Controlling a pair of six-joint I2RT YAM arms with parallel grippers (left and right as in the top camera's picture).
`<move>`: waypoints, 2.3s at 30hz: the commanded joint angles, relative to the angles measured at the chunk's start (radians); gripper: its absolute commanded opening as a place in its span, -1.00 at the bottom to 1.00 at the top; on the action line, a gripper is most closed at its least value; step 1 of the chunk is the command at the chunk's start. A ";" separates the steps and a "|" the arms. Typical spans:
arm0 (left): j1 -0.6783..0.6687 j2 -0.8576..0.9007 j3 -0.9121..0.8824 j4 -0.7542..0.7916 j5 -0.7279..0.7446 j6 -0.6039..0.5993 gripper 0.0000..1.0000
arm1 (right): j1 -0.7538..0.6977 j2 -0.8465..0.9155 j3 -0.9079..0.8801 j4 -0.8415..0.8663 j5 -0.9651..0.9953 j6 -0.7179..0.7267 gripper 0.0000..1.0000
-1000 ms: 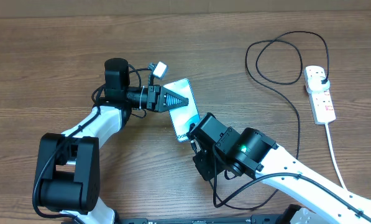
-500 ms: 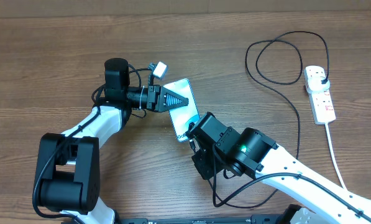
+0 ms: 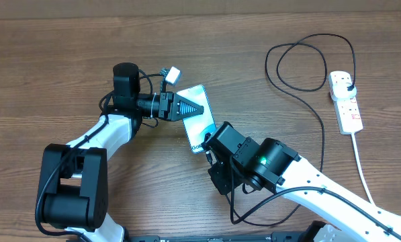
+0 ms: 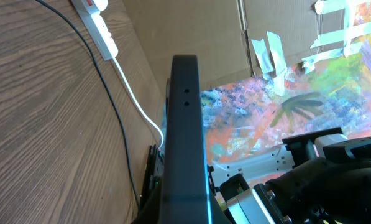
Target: Plug charger to phone and switch on socket
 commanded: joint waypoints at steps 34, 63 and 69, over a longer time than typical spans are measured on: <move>0.005 0.005 -0.003 0.008 0.028 0.021 -0.92 | -0.005 -0.007 -0.002 0.033 -0.026 -0.008 -0.92; 0.004 0.005 -0.003 0.008 0.028 0.028 -0.92 | -0.005 -0.007 0.000 0.119 0.124 -0.011 -0.80; 0.004 0.005 -0.003 0.008 0.028 0.028 -0.92 | -0.005 -0.007 0.000 0.111 0.087 -0.006 -0.49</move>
